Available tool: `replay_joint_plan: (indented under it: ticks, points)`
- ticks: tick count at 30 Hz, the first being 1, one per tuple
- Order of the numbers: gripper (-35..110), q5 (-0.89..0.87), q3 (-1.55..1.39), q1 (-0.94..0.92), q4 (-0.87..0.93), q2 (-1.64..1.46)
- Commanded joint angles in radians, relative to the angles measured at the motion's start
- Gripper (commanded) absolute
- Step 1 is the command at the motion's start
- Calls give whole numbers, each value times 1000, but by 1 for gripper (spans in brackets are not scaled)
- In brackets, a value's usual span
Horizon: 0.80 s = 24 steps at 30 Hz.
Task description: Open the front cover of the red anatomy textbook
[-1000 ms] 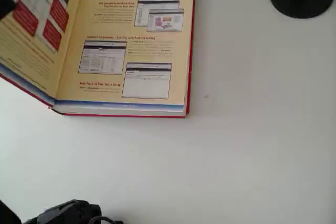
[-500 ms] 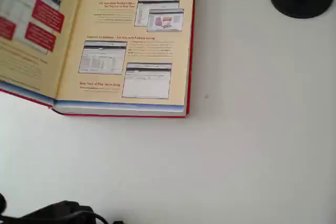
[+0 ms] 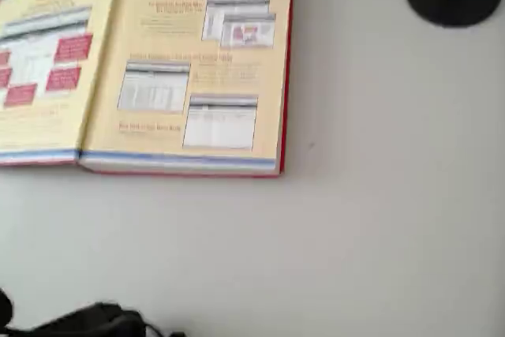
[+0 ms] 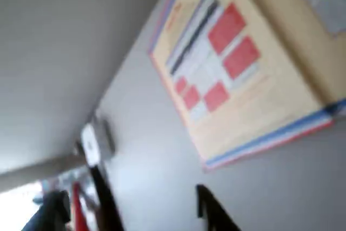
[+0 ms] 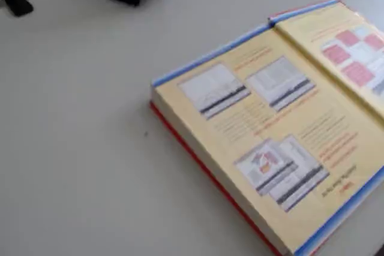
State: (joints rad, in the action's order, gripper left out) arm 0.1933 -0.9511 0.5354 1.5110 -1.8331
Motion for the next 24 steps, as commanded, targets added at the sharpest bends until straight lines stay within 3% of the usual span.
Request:
replay_joint_plan:
  ticks: [1,11,24]
  points:
    - [29,-9,54,-221,44,-100]
    - [23,-28,-6,-560,137,-252]
    - [11,-21,-980,-627,-121,-953]
